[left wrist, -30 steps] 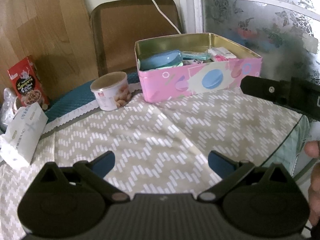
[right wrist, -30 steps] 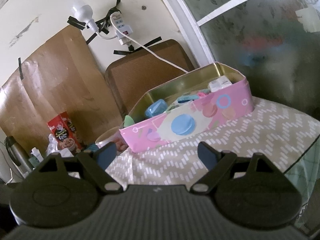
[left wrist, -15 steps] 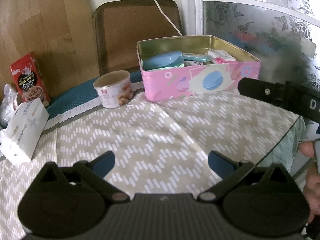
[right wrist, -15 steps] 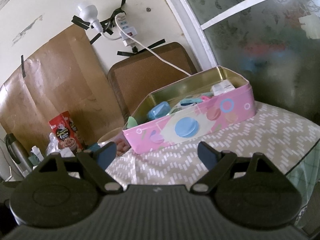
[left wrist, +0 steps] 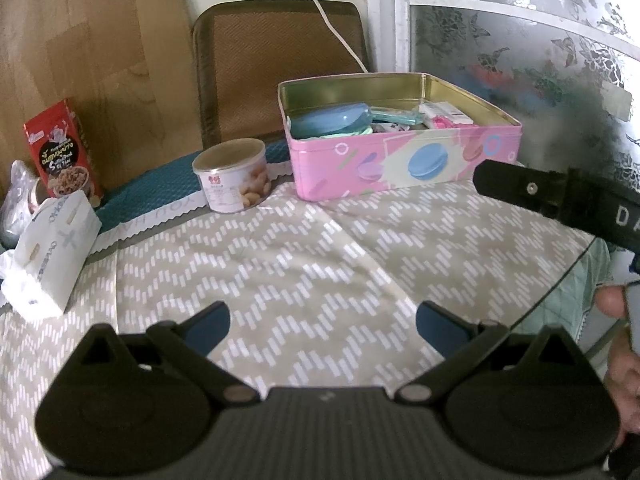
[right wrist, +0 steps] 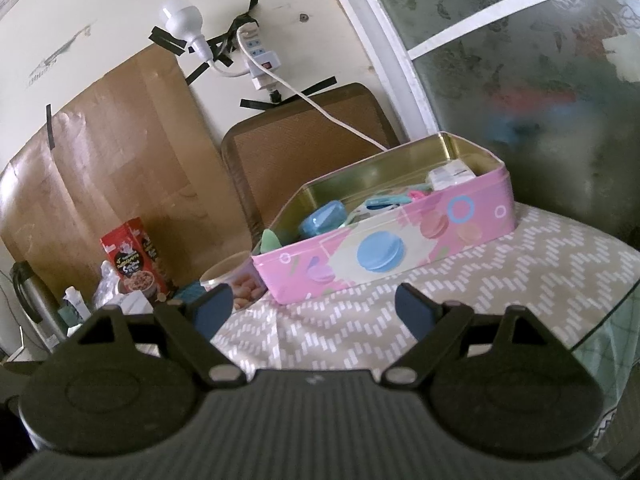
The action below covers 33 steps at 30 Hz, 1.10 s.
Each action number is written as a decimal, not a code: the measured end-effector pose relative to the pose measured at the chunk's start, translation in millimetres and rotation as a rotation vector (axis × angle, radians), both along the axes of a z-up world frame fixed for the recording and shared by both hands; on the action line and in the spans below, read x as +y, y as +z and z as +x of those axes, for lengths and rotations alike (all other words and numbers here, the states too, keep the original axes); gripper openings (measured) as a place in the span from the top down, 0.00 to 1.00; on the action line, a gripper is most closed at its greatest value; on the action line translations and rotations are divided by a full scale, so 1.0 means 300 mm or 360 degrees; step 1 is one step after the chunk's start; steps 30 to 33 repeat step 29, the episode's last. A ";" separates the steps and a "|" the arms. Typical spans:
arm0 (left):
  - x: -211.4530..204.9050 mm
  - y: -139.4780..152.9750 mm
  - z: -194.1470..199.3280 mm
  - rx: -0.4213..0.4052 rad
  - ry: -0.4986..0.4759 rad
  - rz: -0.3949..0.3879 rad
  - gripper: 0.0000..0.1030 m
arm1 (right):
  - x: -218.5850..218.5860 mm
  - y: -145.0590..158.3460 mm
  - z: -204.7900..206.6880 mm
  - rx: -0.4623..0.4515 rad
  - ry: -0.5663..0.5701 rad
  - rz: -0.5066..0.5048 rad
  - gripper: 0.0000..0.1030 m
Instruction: Organize soft objects
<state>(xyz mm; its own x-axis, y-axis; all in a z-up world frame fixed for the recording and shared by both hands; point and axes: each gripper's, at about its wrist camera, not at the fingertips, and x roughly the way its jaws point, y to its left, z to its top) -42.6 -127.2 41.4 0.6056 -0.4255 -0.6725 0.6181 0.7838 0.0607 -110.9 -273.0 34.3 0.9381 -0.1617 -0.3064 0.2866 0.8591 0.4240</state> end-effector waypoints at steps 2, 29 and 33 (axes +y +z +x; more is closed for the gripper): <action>0.000 0.000 0.001 0.0000 0.0000 0.0001 0.00 | 0.003 0.000 0.001 0.0002 0.0003 -0.0002 0.13; 0.012 0.010 -0.004 -0.0039 0.0029 -0.0088 0.00 | 0.021 -0.009 0.008 0.0021 0.0012 -0.0008 0.13; 0.012 0.010 -0.004 -0.0039 0.0029 -0.0088 0.00 | 0.021 -0.009 0.008 0.0021 0.0012 -0.0008 0.13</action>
